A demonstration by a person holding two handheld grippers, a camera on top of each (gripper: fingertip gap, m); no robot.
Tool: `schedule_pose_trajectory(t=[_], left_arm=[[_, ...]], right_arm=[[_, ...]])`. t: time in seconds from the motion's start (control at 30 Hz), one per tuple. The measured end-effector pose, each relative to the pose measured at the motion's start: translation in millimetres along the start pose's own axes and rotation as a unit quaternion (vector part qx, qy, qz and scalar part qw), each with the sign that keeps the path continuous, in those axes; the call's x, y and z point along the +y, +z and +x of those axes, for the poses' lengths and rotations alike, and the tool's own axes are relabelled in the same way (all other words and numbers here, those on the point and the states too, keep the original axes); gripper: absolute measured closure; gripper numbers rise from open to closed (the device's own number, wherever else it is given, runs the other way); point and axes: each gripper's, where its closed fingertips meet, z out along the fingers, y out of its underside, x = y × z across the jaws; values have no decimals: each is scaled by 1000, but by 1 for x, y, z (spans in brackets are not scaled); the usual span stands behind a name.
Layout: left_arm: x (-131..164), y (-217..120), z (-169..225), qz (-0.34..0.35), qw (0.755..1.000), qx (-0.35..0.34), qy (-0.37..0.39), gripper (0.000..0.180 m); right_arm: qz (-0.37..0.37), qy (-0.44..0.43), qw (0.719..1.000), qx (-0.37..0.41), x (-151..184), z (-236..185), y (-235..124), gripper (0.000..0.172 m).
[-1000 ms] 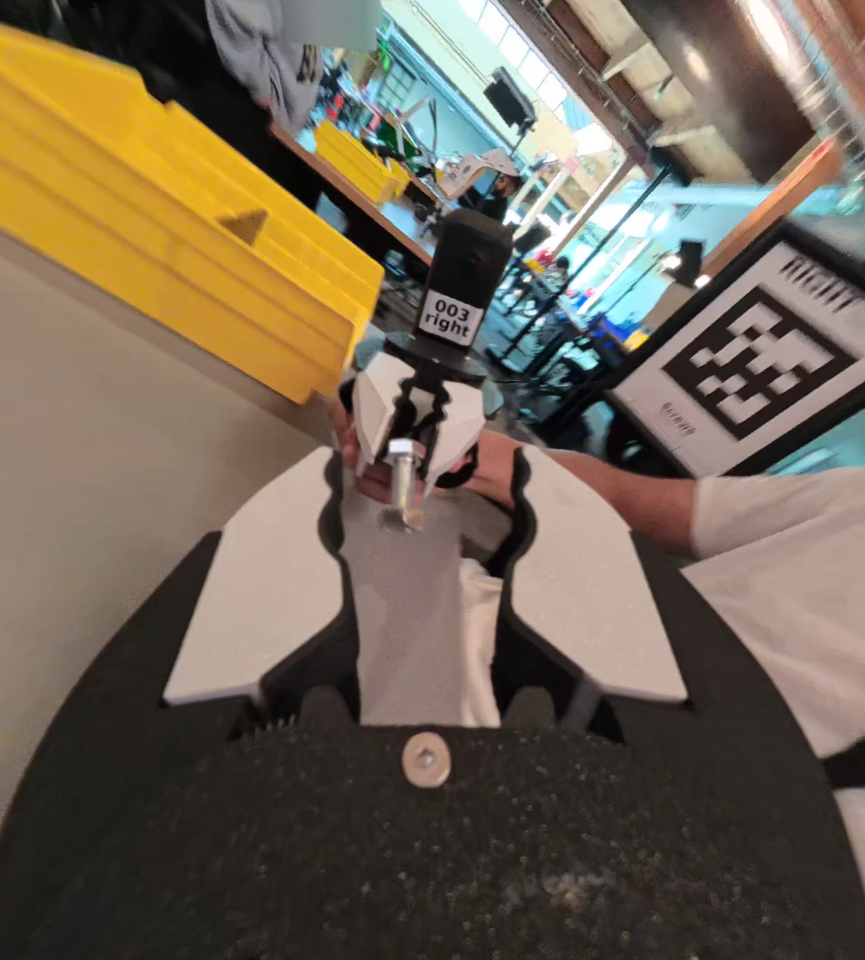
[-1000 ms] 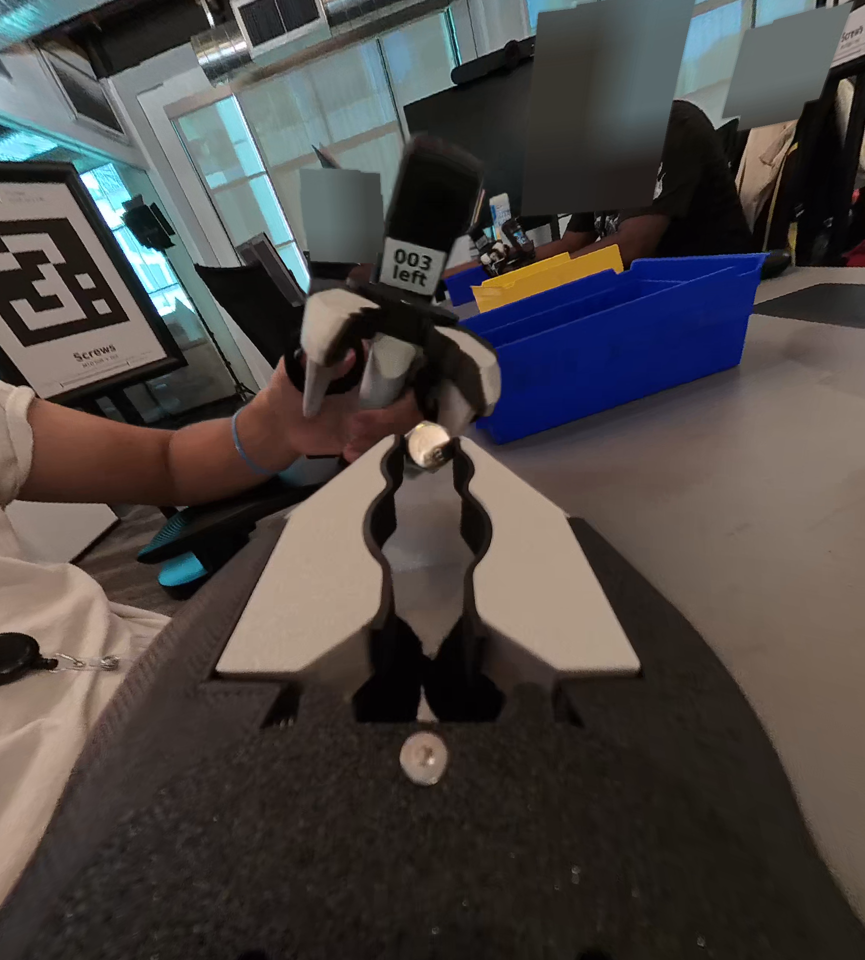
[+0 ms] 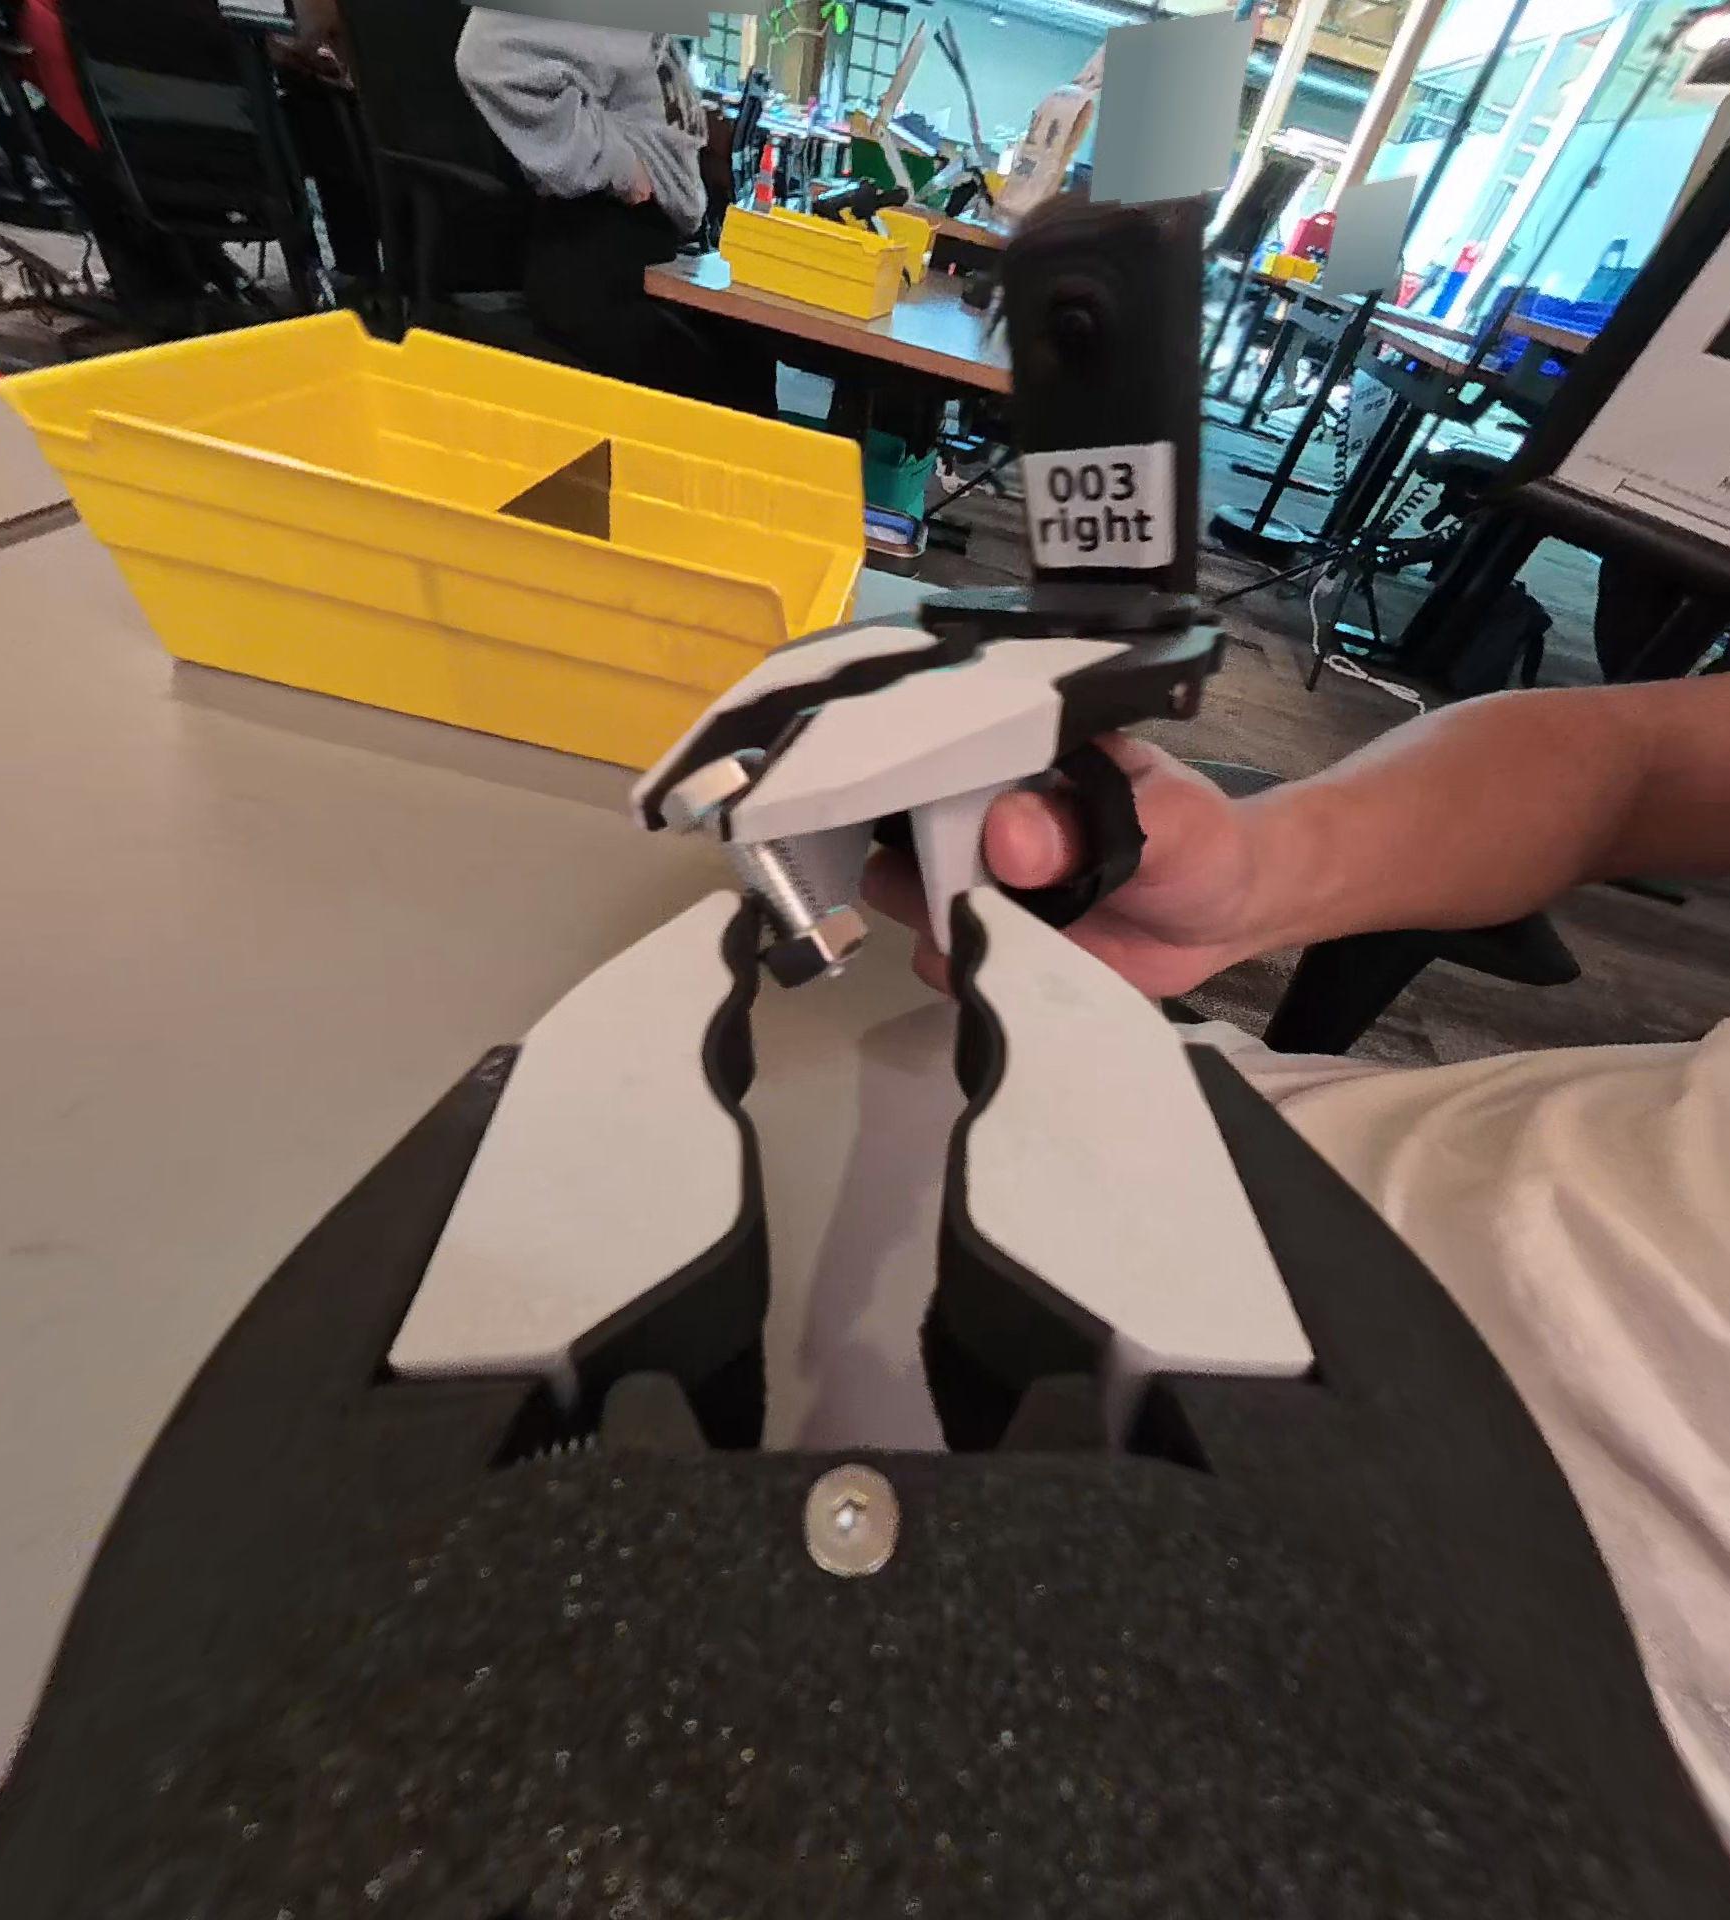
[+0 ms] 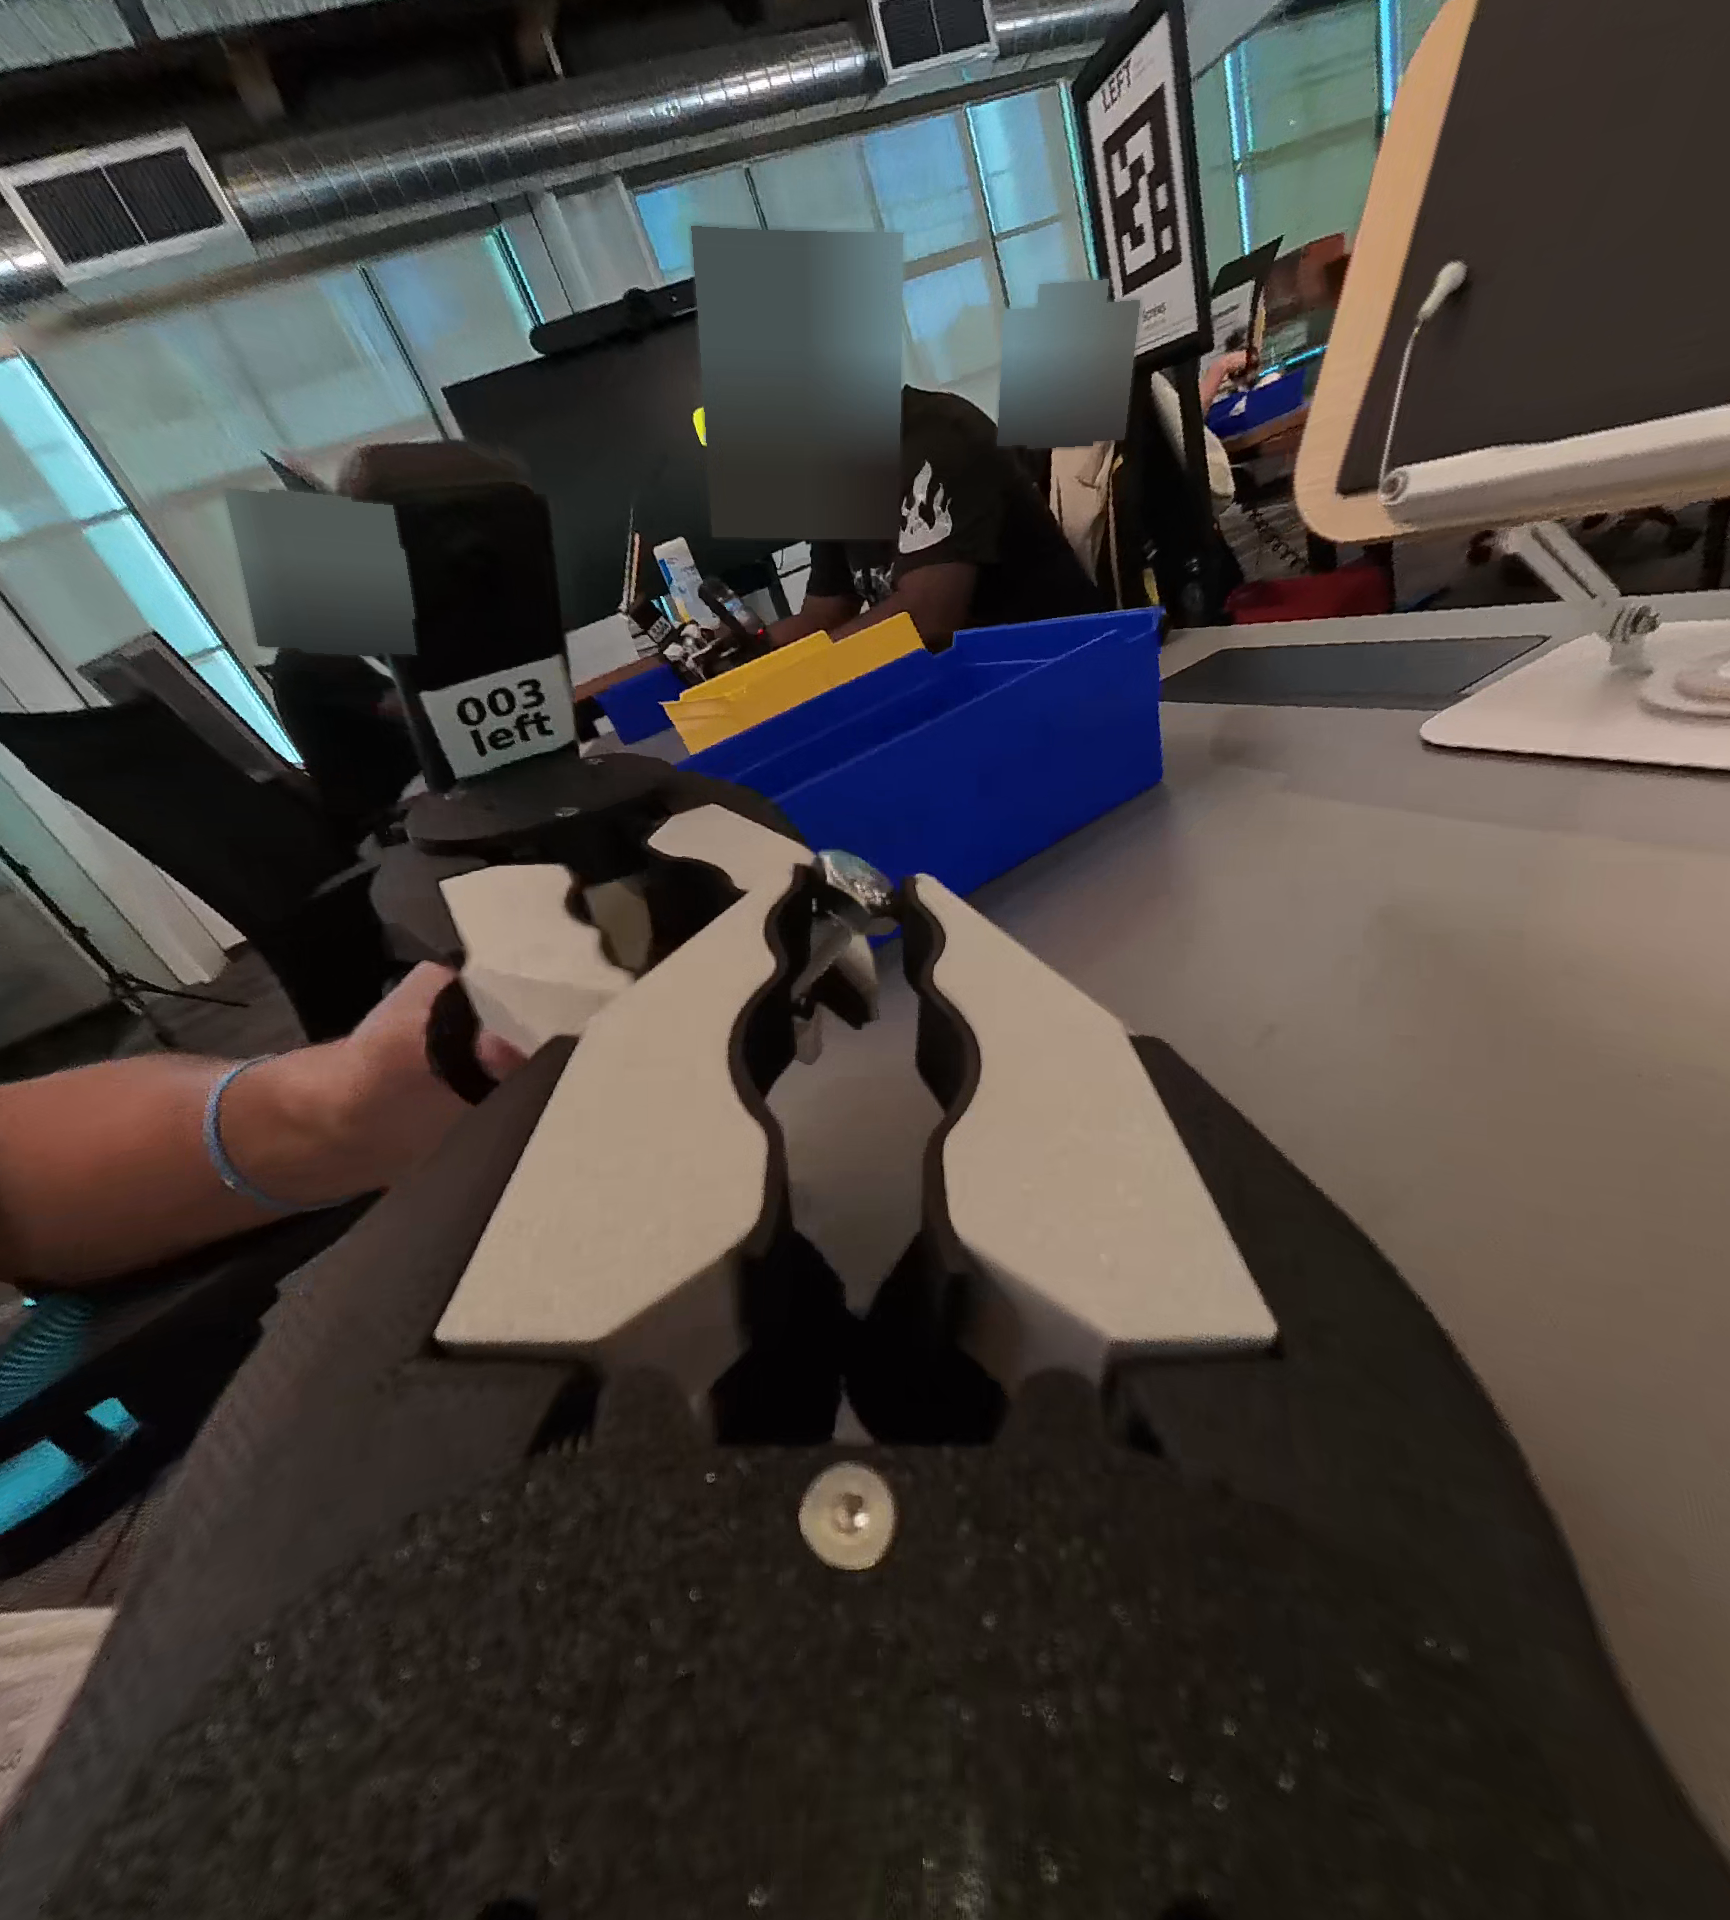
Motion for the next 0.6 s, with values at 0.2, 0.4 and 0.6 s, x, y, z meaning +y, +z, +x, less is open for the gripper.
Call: schedule_pose_trajectory(t=[0.2,0.4,0.6], left_arm=[[6,-9,-2,-47,999,8,19,162],[19,-27,13,-138,973,52,175,162],[38,-26,32,-193,957,106,189,162]], right_arm=[[-3,54,997,-61,3,-13,4,154],[-123,204,937,-254,15,-32,-12,138],[-234,75,921,-302,47,-46,-29,126]])
